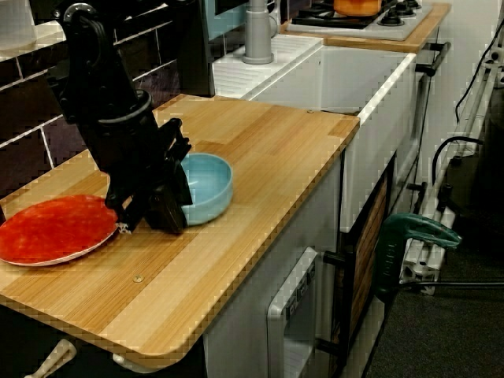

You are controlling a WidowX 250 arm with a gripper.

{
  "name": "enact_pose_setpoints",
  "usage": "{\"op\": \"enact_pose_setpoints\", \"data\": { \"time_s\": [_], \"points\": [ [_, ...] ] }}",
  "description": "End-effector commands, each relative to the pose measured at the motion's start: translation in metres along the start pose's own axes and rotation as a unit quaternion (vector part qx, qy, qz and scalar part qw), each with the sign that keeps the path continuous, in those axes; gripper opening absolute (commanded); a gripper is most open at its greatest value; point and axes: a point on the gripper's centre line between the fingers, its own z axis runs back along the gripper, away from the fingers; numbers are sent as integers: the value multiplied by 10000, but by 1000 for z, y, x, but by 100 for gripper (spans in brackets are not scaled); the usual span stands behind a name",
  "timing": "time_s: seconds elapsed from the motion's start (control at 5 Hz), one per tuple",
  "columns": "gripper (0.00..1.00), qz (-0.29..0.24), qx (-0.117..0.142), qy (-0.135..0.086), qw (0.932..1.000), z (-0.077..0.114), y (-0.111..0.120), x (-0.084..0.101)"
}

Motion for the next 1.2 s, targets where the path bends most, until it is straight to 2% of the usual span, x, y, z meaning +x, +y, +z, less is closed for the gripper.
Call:
{"op": "enact_pose_setpoints", "data": {
  "time_s": [0.0, 0.2, 0.4, 0.6, 0.8, 1.0],
  "points": [
    [0, -366, 13, -242, 9990, 11, -49, 25],
    [0, -638, -19, -351, 9973, 19, -83, 29],
    [0, -704, 181, -449, 9963, 29, -114, 33],
    [0, -845, 233, -593, 9944, 40, -137, 35],
    [0, -902, 404, -768, 9921, 37, -164, 35],
    [0, -1115, 513, -645, 9903, 23, -179, 32]
  ]
}}
